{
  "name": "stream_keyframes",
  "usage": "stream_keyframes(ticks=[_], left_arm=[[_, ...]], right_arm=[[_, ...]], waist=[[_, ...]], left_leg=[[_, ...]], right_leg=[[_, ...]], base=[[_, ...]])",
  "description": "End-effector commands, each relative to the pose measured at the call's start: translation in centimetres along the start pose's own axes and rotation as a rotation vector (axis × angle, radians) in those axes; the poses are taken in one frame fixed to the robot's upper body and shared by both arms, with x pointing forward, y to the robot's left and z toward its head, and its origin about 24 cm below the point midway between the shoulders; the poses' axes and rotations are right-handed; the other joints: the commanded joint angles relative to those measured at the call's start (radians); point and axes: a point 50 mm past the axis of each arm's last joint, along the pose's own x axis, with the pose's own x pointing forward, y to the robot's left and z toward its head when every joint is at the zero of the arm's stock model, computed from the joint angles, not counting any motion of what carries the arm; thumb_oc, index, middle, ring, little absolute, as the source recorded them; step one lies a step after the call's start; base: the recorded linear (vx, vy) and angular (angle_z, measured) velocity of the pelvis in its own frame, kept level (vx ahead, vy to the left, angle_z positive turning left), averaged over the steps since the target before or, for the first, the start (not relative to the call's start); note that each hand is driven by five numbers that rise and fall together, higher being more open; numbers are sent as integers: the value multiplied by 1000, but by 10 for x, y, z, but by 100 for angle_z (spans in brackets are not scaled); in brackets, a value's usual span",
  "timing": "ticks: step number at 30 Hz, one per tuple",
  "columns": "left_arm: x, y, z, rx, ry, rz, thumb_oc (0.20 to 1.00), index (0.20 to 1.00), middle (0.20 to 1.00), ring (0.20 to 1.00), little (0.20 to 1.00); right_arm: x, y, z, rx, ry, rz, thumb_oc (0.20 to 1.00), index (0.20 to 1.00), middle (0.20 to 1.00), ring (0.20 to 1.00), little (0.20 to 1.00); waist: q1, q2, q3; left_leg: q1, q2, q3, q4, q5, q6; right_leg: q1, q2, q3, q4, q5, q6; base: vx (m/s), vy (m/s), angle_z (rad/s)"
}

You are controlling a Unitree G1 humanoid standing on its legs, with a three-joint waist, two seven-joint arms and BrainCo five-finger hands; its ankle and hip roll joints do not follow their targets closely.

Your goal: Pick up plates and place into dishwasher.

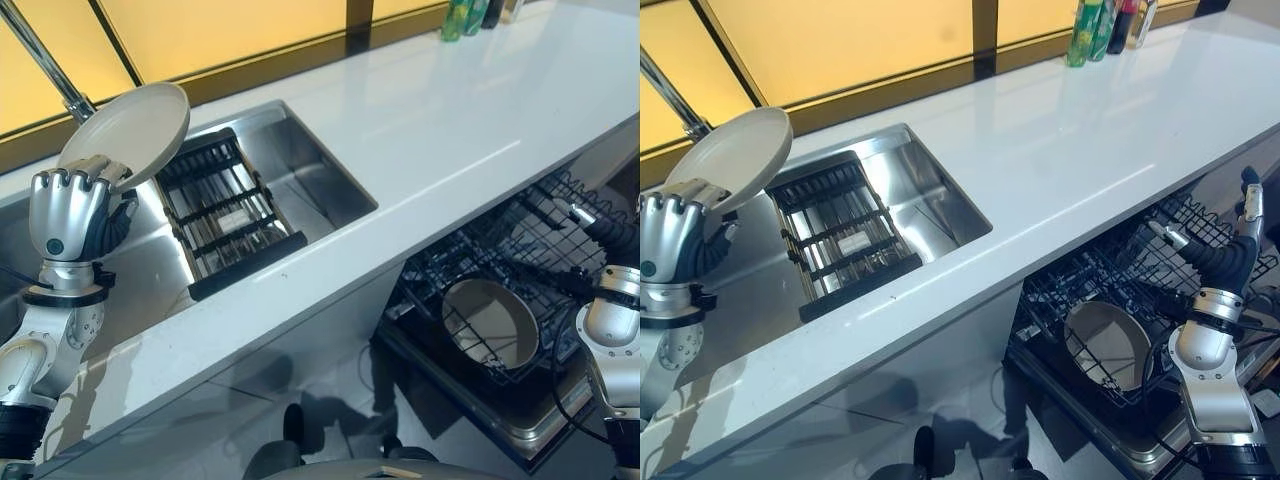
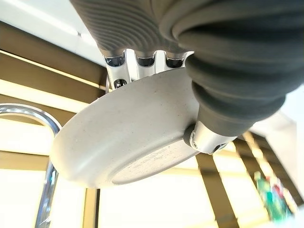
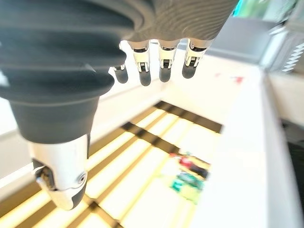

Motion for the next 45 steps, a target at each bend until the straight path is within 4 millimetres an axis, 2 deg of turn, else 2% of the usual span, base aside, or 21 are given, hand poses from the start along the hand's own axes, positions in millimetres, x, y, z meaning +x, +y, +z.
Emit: stream_keyframes(ticks=[1, 5, 8, 11, 15, 18, 22, 27, 32, 36, 43, 44, 45], left_arm=[[28, 11, 22, -221, -66, 36, 200, 200, 200, 200, 200], [40, 11, 53, -441, -206, -65, 200, 200, 200, 200, 200], [47, 11, 66, -534, -268, -107, 200, 200, 200, 200, 200], [55, 14, 82, -639, -366, -162, 200, 200, 200, 200, 200], [64, 25, 113, -813, -579, -295, 200, 200, 200, 200, 200], [66, 33, 128, -840, -729, -374, 200, 200, 200, 200, 200], [73, 39, 130, -833, -776, -393, 200, 200, 200, 200, 200], [77, 43, 133, -822, -815, -389, 200, 200, 200, 200, 200], [80, 44, 138, -819, -847, -393, 200, 200, 200, 200, 200], [80, 47, 133, -809, -840, -393, 200, 200, 200, 200, 200], [77, 43, 133, -814, -830, -391, 200, 200, 200, 200, 200], [76, 43, 134, -815, -830, -393, 200, 200, 200, 200, 200], [75, 41, 133, -819, -827, -398, 200, 200, 200, 200, 200]], right_arm=[[21, 12, 57, 59, -344, 118, 1000, 1000, 1000, 1000, 1000], [26, 33, 84, 129, -471, 293, 1000, 1000, 1000, 1000, 1000], [29, 47, 95, 162, -517, 411, 1000, 1000, 1000, 1000, 1000], [29, 59, 102, 178, -544, 514, 1000, 1000, 1000, 1000, 1000], [29, 72, 112, 218, -564, 663, 1000, 1000, 1000, 1000, 1000], [29, 79, 115, 222, -573, 733, 1000, 1000, 1000, 1000, 1000], [28, 84, 118, 243, -562, 806, 1000, 1000, 1000, 1000, 1000], [16, 96, 116, 387, -484, 1018, 1000, 1000, 1000, 1000, 1000], [6, 117, 113, 373, -447, 1223, 1000, 1000, 1000, 1000, 1000], [-3, 118, 104, 310, -396, 1402, 1000, 1000, 1000, 1000, 1000], [-7, 123, 104, 364, -380, 1462, 1000, 1000, 1000, 1000, 1000], [-8, 125, 104, 372, -378, 1466, 950, 950, 950, 950, 950], [-10, 126, 103, 368, -377, 1468, 708, 708, 708, 708, 708]], waist=[[30, 1, -72], [49, -2, -89], [58, -6, -98], [65, -8, -110], [70, -11, -131], [66, -9, -140], [62, -9, -146], [65, -13, -155], [71, -17, -162], [73, -24, -168], [77, -30, -163], [78, -30, -163], [78, -29, -164]], left_leg=[[40, 37, -3, 60, -142, -18], [44, 37, -13, 60, -144, -20], [44, 37, -19, 59, -137, -21], [52, 36, -25, 54, -140, -20], [54, 36, -28, 43, -132, -20], [60, 36, -24, 43, -134, -19], [64, 35, -18, 44, -135, -17], [63, 31, -18, 46, -133, -13], [65, 29, -19, 50, -132, -11], [67, 30, -17, 49, -129, -12], [69, 29, -20, 52, -127, -8], [69, 29, -20, 52, -128, -8], [72, 29, -20, 52, -129, -8]], right_leg=[[-133, 3, -18, 85, 45, 28], [-120, 3, -31, 79, 42, 28], [-115, 4, -36, 75, 49, 29], [-103, 6, -43, 68, 44, 28], [-94, 12, -51, 56, 48, 26], [-92, 14, -52, 56, 48, 24], [-87, 14, -51, 54, 49, 23], [-85, 14, -51, 51, 51, 21], [-79, 12, -56, 47, 54, 18], [-76, 12, -57, 49, 53, 16], [-76, 15, -53, 58, 51, 11], [-76, 14, -53, 58, 51, 12], [-74, 12, -52, 56, 52, 13]], base=[[3, -47, 5], [-6, -31, 10], [-12, -25, 6], [35, -26, 7], [19, -26, 11], [26, -14, 12], [0, 0, 0], [0, 0, 0], [32, 0, 0], [25, -2, 0], [4, -1, 0], [43, -3, 0], [49, 0, 0]])
